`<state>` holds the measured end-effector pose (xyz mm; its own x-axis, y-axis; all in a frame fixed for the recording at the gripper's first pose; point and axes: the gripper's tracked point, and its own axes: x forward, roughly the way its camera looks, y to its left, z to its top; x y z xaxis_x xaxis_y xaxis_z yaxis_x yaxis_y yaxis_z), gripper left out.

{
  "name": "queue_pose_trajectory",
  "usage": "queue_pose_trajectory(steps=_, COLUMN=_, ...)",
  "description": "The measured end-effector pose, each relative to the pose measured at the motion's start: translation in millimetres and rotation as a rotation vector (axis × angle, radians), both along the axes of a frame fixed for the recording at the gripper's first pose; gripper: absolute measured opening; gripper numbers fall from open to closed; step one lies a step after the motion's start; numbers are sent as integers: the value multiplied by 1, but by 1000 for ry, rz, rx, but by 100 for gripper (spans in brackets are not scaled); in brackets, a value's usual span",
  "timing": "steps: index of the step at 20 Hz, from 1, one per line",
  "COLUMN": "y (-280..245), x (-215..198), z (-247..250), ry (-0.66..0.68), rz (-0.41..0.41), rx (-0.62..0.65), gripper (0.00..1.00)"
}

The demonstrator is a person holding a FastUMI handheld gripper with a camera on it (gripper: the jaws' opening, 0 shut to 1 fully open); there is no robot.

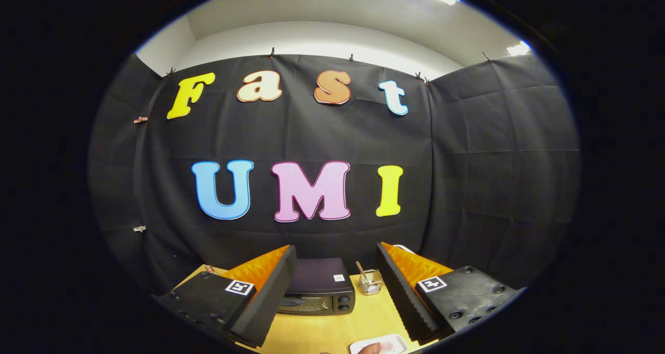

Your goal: Open the toaster oven, put the food inside, and close the toaster oven door.

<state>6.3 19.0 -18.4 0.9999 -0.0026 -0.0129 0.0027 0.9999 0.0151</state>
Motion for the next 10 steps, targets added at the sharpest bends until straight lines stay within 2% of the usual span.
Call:
queue_pose_trajectory(steps=3, y=26, x=16, z=-31, ry=57, rz=30, rx=12, gripper=98)
queue_pose_trajectory(steps=10, y=86, x=74, z=-141, ry=248, rz=84, rx=74, gripper=99)
